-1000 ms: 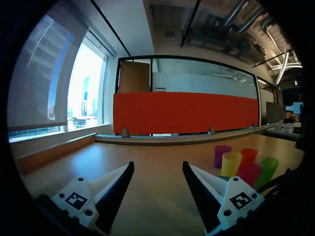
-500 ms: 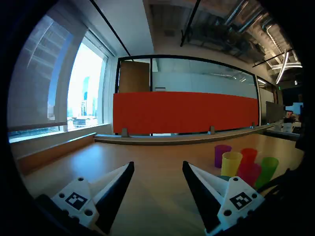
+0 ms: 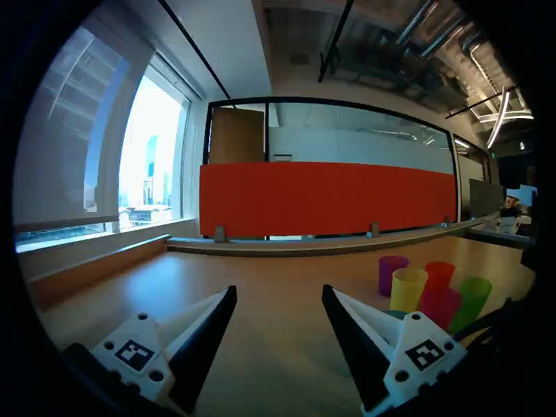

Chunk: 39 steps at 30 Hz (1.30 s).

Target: Pour water

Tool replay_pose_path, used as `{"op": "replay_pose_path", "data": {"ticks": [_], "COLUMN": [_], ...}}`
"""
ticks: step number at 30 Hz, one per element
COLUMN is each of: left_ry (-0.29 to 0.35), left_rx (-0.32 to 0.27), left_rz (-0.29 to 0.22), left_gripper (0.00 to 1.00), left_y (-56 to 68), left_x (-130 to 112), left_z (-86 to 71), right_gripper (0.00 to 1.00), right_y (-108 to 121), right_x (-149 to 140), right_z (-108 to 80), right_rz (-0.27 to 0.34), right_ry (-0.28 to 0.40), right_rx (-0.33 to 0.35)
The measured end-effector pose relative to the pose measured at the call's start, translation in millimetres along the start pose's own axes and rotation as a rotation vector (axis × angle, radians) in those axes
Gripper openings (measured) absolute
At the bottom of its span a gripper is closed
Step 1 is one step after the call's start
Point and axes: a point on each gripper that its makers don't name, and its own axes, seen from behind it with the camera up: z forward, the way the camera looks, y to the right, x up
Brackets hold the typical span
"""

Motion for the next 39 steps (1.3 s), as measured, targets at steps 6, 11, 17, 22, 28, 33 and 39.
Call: {"op": "replay_pose_path", "data": {"ticks": [6,11,17,22,28,33,39], "left_ry": [0.0,0.0,0.0,0.0,0.0,0.0,0.0], "left_rx": [0.0,0.0,0.0,0.0,0.0,0.0,0.0], "left_rz": [0.0,0.0,0.0,0.0,0.0,0.0,0.0], "left_gripper": [0.91,0.91,0.91,0.91,0.91,0.91,0.91], "left_y": [0.3,0.0,0.4,0.5,0.7,0.6,0.6], "left_x": [0,0,0,0,0,0,0], "left_z": [0.1,-0.1,-0.3,-0.2,0.1,0.2,0.0], "right_gripper": [0.99,0.99,0.99,0.99,0.99,0.99,0.99], "right_y": [-4,-9,-21,-23,-25,-27,-22], "right_x": [-12,-34,-52,-63,-77,-83,-91], "right_z": [-0.5,3.4,8.5,13.4,14.1,13.8,14.5], "right_rz": [-0.016,0.01,0.021,0.024,0.015,-0.005,-0.012], "right_ry": [0.009,-0.031,-0.052,-0.068,-0.089,-0.089,-0.096], "right_rx": [0.012,0.025,0.051,0.045,0.037,0.039,0.029]}}
